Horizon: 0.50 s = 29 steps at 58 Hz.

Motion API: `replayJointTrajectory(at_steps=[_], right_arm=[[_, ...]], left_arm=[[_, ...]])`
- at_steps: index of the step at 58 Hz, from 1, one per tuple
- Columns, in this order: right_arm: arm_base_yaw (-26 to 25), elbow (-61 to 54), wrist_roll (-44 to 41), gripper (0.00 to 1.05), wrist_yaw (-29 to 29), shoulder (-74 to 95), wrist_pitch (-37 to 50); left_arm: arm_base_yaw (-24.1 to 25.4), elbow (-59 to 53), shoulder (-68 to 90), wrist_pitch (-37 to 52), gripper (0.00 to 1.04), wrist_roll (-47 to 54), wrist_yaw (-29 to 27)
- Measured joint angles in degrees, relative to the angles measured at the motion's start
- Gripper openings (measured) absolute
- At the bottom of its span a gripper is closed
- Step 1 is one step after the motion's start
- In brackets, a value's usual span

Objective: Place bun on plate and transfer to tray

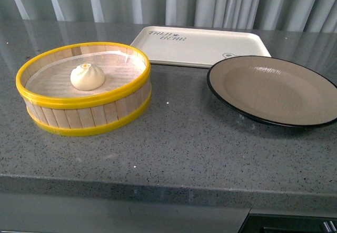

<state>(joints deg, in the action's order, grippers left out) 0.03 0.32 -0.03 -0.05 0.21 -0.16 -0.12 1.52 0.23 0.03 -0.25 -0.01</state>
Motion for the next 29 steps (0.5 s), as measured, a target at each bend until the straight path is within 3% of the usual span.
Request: replayJointTrajectory(at_steps=[29], right_arm=[[0.0,0.0,0.02,0.96,0.0,0.0,0.0]], left_arm=[[0.0,0.0,0.0,0.0,0.98,0.0,0.0]])
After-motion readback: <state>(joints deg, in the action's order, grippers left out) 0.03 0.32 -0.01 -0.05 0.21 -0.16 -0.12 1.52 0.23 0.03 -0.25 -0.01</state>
